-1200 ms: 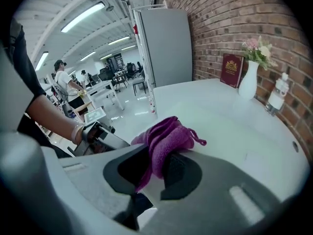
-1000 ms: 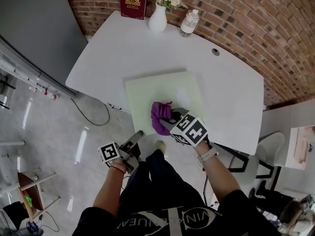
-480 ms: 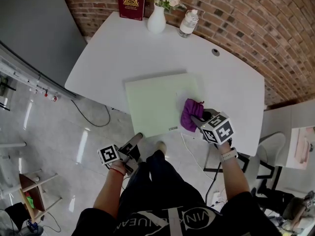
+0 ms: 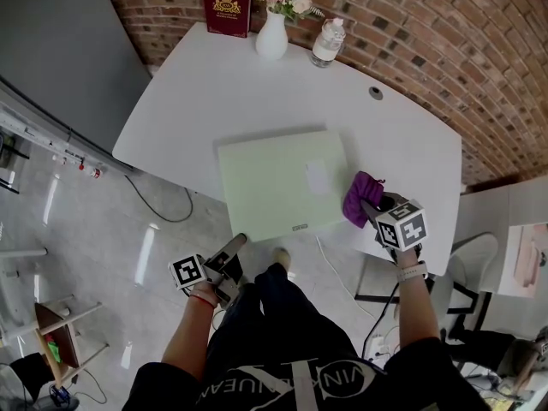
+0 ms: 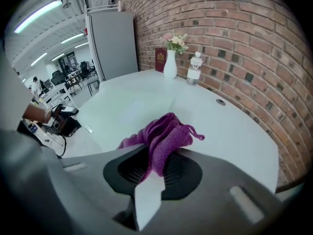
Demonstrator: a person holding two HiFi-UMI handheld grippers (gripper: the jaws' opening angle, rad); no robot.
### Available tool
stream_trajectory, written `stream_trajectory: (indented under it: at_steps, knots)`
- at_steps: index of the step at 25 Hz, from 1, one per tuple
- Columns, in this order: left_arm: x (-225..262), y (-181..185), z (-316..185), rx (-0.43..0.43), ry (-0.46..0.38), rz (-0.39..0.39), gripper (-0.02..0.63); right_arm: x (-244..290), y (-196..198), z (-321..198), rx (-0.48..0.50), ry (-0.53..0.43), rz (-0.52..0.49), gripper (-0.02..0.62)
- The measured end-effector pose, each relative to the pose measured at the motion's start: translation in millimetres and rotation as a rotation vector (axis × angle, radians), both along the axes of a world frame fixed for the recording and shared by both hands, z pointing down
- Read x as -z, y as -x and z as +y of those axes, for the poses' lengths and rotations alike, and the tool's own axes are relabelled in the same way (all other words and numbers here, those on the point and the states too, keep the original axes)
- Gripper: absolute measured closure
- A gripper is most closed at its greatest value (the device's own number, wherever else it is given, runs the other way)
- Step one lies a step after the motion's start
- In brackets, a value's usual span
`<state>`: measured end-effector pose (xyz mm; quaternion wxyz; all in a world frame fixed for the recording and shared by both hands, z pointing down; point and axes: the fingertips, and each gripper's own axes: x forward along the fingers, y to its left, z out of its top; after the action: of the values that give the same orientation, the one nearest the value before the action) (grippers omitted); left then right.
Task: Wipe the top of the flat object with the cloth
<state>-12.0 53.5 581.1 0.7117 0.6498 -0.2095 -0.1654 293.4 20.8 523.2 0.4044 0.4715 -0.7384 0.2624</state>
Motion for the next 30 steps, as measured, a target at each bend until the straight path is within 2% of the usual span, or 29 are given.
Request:
stream_trajectory:
  at_steps: [3,5,8,11,14,18,21,23,25,27,30]
  knots:
    - [-0.8,0.4,-2.5,0.012,0.007,-0.013,0.325,22.5,-10.1,-14.7,-0.001,-0.093,0.083,0.531]
    - [-0.2,2.8,-6.4,0.036,0.005,-0.027,0.327,49.9,12.9,-33.5,0.040,-0.184,-0.002,0.531]
    - [1.6,4.5,-12.3,0.065,-0.008,-0.052,0.328,85.9,83.1,-60.0,0.190,-0.247,-0.225,0.531]
    - [0.1,7.6,-18.2,0.073,-0.033,-0.112,0.336,106.0,173.3,-76.5,0.398,-0.222,-0.421,0.531]
    - [-1.9,10.2,-27.6,0.083,-0.062,-0.154,0.336,106.1,259.9,-84.9,0.605,-0.165,-0.478,0.531]
    - [-1.2,10.7,-25.9,0.101,-0.059,-0.149,0.337,71.0,354.3,-75.7,0.827,-0.034,-0.411,0.531]
    - [0.3,12.6,-26.5,0.121,-0.069,-0.142,0.337,24.0,396.8,-54.9,0.972,0.181,-0.341,0.531]
    - [-0.6,15.1,-28.5,0.134,-0.079,-0.147,0.337,-1.8,409.4,-37.2,1.046,0.320,-0.297,0.531]
    - [-2.5,19.2,-30.4,0.139,-0.091,-0.167,0.339,-16.9,412.7,-20.7,1.132,0.413,-0.237,0.531]
    - [-2.4,21.9,-31.9,0.141,-0.095,-0.174,0.339,-23.4,411.4,-9.2,1.261,0.461,-0.147,0.531]
    - [-2.6,22.8,-31.3,0.134,-0.086,-0.168,0.341,-30.3,402.6,-4.6,1.480,0.457,0.026,0.531]
